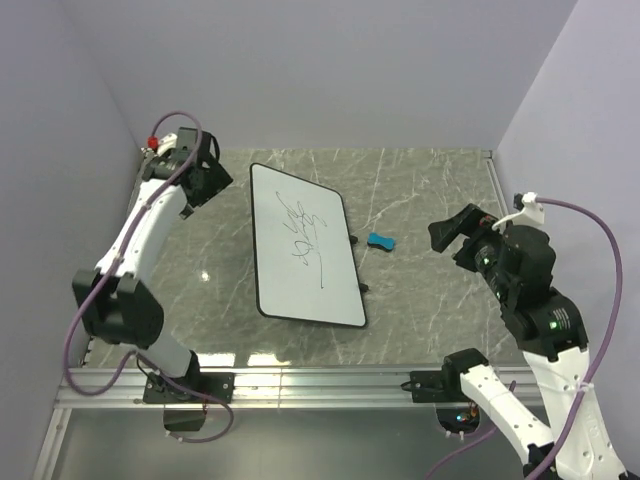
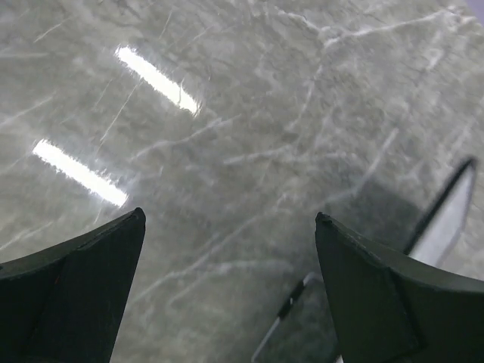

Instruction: Erase the whiteboard

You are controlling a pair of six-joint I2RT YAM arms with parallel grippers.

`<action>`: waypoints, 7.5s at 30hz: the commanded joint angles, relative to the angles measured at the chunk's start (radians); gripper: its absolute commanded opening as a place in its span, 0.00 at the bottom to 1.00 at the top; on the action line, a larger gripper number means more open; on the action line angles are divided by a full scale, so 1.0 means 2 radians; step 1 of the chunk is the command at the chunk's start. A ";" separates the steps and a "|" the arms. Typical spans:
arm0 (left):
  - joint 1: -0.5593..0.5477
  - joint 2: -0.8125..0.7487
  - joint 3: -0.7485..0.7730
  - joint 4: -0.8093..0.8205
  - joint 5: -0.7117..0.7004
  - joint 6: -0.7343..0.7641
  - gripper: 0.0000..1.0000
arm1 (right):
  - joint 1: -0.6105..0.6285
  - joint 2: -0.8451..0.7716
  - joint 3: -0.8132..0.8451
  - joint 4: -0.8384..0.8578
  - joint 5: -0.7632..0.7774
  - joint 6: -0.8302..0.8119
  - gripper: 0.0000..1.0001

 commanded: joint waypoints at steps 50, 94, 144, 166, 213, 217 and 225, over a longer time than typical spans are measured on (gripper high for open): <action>0.003 -0.345 -0.275 -0.013 0.172 0.095 0.92 | -0.022 0.703 0.247 -0.055 -0.129 0.476 0.90; -0.065 -0.285 -0.217 -0.022 0.145 0.105 0.99 | -0.070 0.611 0.078 0.084 -0.146 0.355 0.00; -0.130 0.165 -0.042 0.118 0.408 0.256 0.00 | 0.047 0.649 0.291 0.204 -0.423 0.077 0.00; -0.168 0.173 0.006 0.071 0.358 0.261 0.00 | 0.027 0.756 0.346 0.282 -0.470 0.213 0.00; -0.168 0.154 -0.019 0.080 0.340 0.267 0.00 | -0.007 0.701 0.361 -0.018 -0.429 0.037 0.74; -0.168 0.151 -0.019 0.079 0.339 0.269 0.00 | -0.018 0.718 0.406 -0.031 -0.426 0.034 0.73; -0.169 0.148 -0.021 0.078 0.337 0.269 0.00 | -0.035 0.760 0.507 -0.095 -0.410 0.005 0.64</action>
